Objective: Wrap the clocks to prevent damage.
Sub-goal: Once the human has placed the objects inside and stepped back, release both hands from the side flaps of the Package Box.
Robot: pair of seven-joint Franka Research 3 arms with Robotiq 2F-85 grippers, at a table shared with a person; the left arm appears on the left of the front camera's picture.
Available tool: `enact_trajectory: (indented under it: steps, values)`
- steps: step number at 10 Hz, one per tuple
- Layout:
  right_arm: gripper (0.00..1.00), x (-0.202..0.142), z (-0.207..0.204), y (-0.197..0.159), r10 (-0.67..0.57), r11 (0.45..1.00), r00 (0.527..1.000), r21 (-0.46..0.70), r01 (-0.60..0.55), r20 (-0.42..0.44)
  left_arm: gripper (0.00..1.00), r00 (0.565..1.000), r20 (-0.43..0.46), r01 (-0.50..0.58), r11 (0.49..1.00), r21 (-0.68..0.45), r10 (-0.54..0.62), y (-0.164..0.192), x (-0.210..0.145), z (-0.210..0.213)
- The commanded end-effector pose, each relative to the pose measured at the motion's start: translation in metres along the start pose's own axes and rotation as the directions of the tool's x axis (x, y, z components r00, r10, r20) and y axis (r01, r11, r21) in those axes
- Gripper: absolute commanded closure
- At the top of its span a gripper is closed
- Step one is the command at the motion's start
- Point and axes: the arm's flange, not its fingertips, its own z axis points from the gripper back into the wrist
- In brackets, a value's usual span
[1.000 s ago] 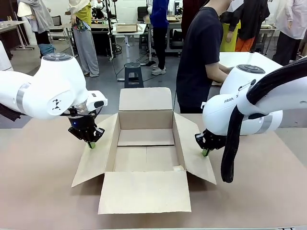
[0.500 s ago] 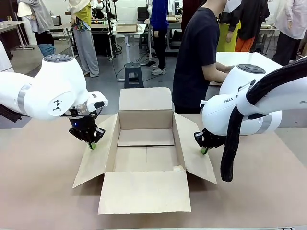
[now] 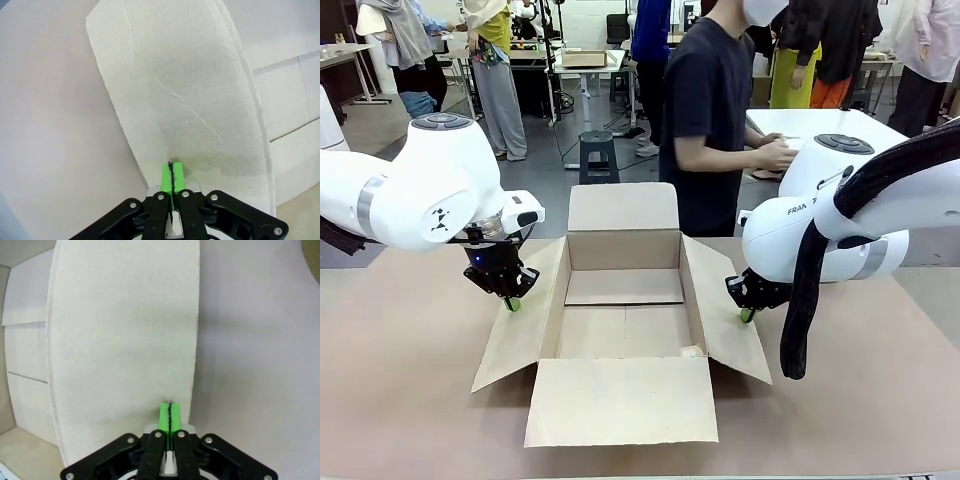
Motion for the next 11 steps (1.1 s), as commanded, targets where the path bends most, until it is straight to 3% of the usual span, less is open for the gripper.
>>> enact_trajectory:
  steps: [1,11]
  values:
    - [0.99,-0.0014,-0.002,0.0004,-0.013,1.0,1.0,-0.003,0.013,-0.01,0.99,1.0,-0.001,0.005,1.0,0.003,-0.005,0.0003,-0.0005,0.0004]
    - [0.99,-0.0014,-0.002,0.0004,-0.013,1.0,1.0,-0.003,0.013,-0.01,0.99,1.0,-0.001,0.005,1.0,0.003,-0.005,0.0003,-0.0005,0.0004]
